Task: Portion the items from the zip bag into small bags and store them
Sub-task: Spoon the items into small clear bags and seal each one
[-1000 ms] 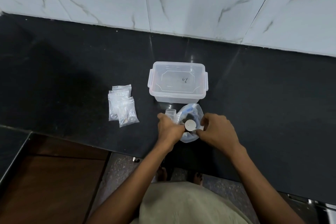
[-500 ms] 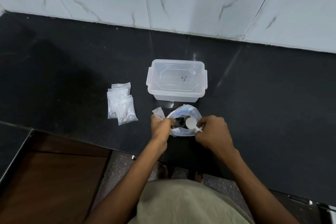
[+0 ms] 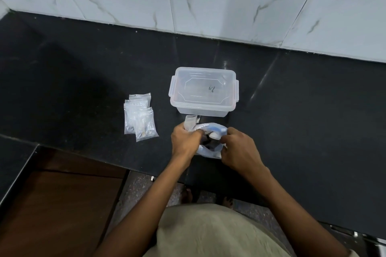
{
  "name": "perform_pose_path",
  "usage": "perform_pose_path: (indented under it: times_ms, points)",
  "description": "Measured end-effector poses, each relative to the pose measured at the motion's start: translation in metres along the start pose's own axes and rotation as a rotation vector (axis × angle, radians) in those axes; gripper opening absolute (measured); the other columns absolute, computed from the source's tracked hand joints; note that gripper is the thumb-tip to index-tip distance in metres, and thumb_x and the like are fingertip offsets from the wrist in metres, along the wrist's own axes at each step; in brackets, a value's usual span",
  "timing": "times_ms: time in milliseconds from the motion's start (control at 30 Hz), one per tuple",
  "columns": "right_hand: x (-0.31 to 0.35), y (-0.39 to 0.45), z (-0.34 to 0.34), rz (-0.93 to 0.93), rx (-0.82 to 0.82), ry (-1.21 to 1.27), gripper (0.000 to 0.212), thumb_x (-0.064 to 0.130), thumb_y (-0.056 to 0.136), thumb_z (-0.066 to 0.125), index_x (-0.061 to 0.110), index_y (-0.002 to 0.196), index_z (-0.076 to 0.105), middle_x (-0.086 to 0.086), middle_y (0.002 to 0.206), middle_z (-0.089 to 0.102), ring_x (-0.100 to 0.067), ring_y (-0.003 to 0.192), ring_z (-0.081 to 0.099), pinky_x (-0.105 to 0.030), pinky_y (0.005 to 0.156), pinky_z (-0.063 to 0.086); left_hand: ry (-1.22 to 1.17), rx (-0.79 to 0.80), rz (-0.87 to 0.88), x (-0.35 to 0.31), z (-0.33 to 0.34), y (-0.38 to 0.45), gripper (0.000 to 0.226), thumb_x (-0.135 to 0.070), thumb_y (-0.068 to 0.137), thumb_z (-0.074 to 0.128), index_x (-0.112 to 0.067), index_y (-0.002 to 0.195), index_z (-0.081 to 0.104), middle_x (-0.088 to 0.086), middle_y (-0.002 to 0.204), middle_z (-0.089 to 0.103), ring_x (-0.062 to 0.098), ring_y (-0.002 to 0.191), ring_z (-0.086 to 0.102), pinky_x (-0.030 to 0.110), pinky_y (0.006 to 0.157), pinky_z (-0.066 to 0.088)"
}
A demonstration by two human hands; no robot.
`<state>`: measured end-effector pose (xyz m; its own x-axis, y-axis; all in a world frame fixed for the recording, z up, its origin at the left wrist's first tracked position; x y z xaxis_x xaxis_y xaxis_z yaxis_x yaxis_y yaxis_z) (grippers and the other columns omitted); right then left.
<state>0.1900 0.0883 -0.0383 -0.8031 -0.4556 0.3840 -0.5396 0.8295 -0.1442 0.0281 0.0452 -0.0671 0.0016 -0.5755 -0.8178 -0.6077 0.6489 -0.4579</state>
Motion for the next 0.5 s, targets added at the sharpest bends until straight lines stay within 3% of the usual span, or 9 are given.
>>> perform_pose_path:
  times_ms: [100, 167, 267, 400, 467, 500]
  points:
    - [0.002, -0.001, 0.001, 0.037, -0.012, -0.003, 0.021, 0.014, 0.084, 0.069, 0.009, 0.101, 0.078, -0.005, 0.092, 0.062, -0.021, 0.076, 0.058, -0.032, 0.067, 0.052, 0.025, -0.173, -0.002, -0.003, -0.014, -0.005, 0.007, -0.012, 0.075, 0.067, -0.019, 0.075, 0.068, -0.005, 0.074, 0.07, 0.017, 0.074, 0.067, 0.03, 0.064, 0.052]
    - [0.005, 0.0, 0.001, 0.048, -0.02, 0.002, 0.019, 0.014, 0.084, 0.068, 0.006, 0.099, 0.077, -0.007, 0.09, 0.061, -0.021, 0.073, 0.056, -0.032, 0.064, 0.05, 0.053, -0.204, 0.01, -0.003, -0.018, -0.009, 0.008, -0.012, 0.076, 0.065, -0.019, 0.08, 0.067, -0.004, 0.076, 0.069, 0.017, 0.075, 0.066, 0.031, 0.063, 0.05]
    - [0.005, 0.002, 0.004, 0.07, -0.035, 0.035, 0.017, 0.015, 0.083, 0.069, 0.004, 0.095, 0.077, -0.009, 0.092, 0.065, -0.022, 0.073, 0.058, -0.033, 0.065, 0.051, 0.002, -0.064, -0.013, 0.0, -0.013, -0.006, 0.019, -0.012, 0.074, 0.071, -0.018, 0.091, 0.063, 0.0, 0.087, 0.07, 0.018, 0.082, 0.067, 0.031, 0.065, 0.053]
    - [-0.004, 0.003, 0.007, 0.152, -0.078, 0.108, 0.008, 0.011, 0.07, 0.068, 0.004, 0.072, 0.071, -0.007, 0.078, 0.063, -0.023, 0.065, 0.056, -0.034, 0.056, 0.05, -0.011, 0.195, -0.185, 0.012, -0.005, -0.003, 0.063, -0.026, 0.061, 0.084, -0.012, 0.112, 0.05, 0.006, 0.109, 0.065, 0.023, 0.099, 0.067, 0.044, 0.089, 0.058]
    - [-0.007, 0.002, 0.007, 0.19, -0.095, 0.167, 0.011, 0.008, 0.063, 0.066, 0.0, 0.07, 0.07, -0.008, 0.074, 0.062, -0.023, 0.064, 0.057, -0.037, 0.057, 0.053, 0.128, 0.24, -0.248, 0.019, -0.005, -0.005, 0.068, -0.031, 0.063, 0.083, -0.008, 0.117, 0.05, 0.005, 0.109, 0.065, 0.021, 0.098, 0.066, 0.037, 0.083, 0.057]
    - [-0.007, 0.001, 0.006, 0.196, -0.104, 0.195, 0.014, 0.007, 0.062, 0.067, -0.001, 0.072, 0.071, -0.009, 0.074, 0.063, -0.023, 0.065, 0.058, -0.039, 0.06, 0.055, 0.191, 0.239, -0.242, 0.02, -0.006, -0.006, 0.058, -0.031, 0.065, 0.081, -0.008, 0.113, 0.057, 0.005, 0.104, 0.067, 0.02, 0.092, 0.066, 0.032, 0.075, 0.054]
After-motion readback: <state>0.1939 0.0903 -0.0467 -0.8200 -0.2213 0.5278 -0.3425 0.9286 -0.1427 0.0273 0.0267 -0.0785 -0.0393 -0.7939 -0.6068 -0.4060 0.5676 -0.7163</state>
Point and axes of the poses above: each hand's wrist, its own y-axis towards the middle knuckle, its own z-axis out of the palm, x = y × z, the point moved 6 cm from there along y, towards the middle knuckle
